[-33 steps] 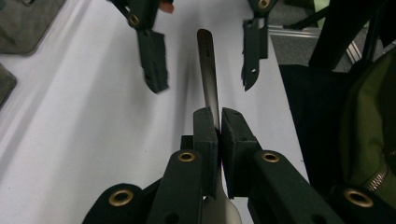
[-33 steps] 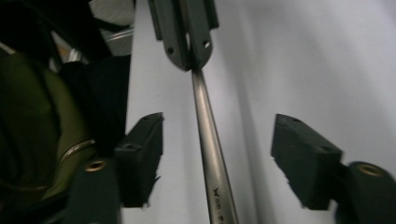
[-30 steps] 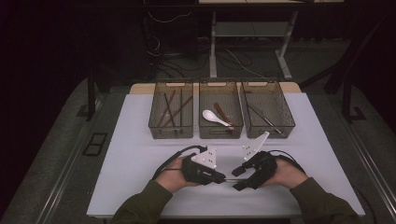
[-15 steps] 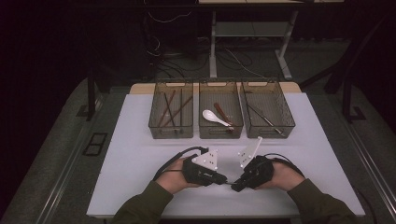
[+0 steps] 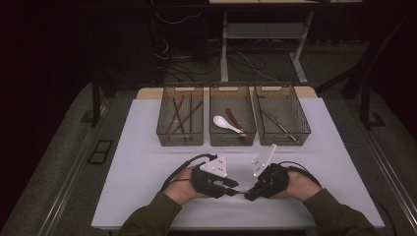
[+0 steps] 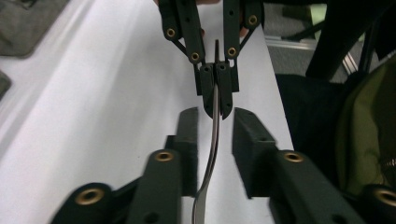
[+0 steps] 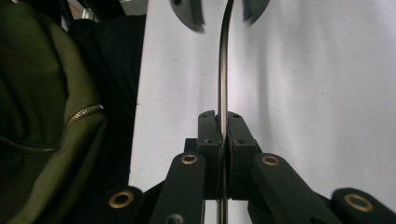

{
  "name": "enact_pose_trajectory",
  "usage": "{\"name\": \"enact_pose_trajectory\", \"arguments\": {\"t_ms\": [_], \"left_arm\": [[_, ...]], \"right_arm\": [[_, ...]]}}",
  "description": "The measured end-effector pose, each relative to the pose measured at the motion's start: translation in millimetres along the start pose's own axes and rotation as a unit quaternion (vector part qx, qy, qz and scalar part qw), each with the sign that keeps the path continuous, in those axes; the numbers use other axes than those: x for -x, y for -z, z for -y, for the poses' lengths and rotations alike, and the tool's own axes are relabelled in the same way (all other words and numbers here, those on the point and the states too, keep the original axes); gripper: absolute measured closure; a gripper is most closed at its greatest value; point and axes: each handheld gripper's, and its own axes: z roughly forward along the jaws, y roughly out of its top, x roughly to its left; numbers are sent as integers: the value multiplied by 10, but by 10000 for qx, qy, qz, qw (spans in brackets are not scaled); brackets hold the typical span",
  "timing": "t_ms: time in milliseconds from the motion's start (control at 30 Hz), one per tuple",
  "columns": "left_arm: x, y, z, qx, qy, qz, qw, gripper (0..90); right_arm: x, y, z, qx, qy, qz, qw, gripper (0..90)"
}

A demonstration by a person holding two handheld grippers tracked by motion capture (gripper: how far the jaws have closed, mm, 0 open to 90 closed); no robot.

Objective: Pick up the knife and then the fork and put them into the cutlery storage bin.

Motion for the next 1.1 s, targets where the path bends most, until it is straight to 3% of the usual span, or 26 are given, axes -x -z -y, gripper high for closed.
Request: {"name": "enact_pose_trajectory", "arguments": {"t_ms": [300,533,633,833,1033,1100], "left_arm": [[-7,126,102,261,346,-276,9987,530],[-13,227,188,469,573,-606,9954,422],[-24,261,241,435,620,-741,9944,385],[14,361,398,597,851,-1092,9886,321],[62,480,561,748,1100,-1537,9791,233],[70,500,616,824,1214,-1679,9748,204]], "right_arm": [[20,45,53,22,-150,251,9996,859],[49,95,130,30,-299,441,9986,859],[86,126,162,49,-295,579,9979,859],[119,171,201,73,-390,779,9962,859],[158,219,240,108,-597,963,9935,859],[179,242,255,132,-676,1045,9921,859]]}}
